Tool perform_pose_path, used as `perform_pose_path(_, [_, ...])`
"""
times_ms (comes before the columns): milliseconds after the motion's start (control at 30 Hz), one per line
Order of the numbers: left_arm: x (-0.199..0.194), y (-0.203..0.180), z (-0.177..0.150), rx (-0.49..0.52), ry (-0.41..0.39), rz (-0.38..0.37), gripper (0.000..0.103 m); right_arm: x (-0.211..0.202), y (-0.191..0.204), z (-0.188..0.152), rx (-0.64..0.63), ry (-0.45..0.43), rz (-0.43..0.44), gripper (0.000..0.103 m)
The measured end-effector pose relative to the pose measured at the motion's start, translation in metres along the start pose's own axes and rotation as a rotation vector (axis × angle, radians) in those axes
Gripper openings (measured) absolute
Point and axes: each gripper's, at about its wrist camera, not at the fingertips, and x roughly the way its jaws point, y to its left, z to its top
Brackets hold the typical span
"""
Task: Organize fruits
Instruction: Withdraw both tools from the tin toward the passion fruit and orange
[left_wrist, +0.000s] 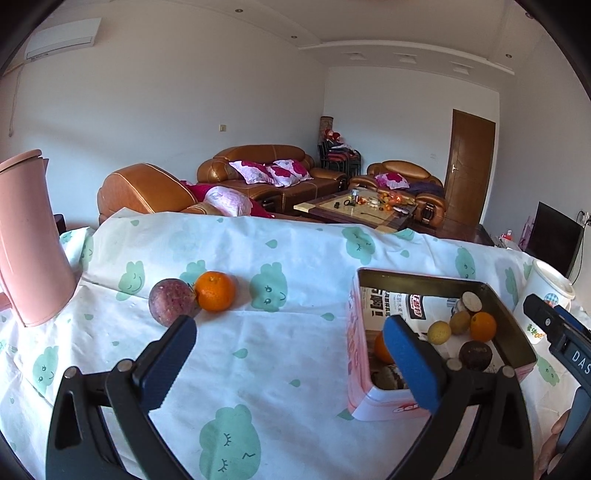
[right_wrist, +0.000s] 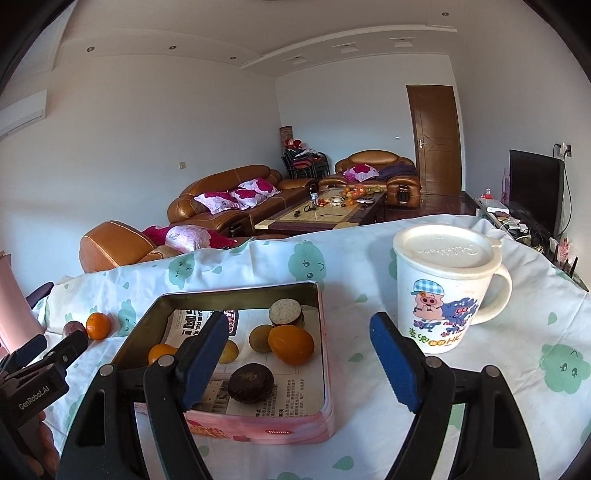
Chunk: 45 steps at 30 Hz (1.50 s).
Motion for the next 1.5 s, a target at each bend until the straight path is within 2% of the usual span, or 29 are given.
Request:
perform_pose_path(100, [-0.002, 0.001, 0.000, 0.006, 0.003, 0.002, 0.103, -0.003, 0.008, -0.002, 0.002, -0.005, -0.012, 0.080])
perform_pose_path(333, [-0.001, 0.015, 0.000, 0.008, 0.025, 0.013, 0.103, -0.001, 0.049, -0.010, -0.024, 0.034, 0.041, 0.080])
perform_pose_path(667, [0.007, 0.061, 0.003, -0.054, 0.055, 0.056, 0.103, 0.011, 0.115, -0.019, -0.039, 0.081, 0.136, 0.080])
perform_pose_path(1133, [0.021, 0.123, 0.009, -0.119, 0.083, 0.150, 0.103, 0.032, 0.183, -0.021, -0.068, 0.095, 0.165, 0.080])
perform_pose_path(1500, [0.045, 0.160, 0.006, -0.226, 0.192, 0.165, 0.103, 0.047, 0.214, -0.020, -0.074, 0.103, 0.167, 0.080])
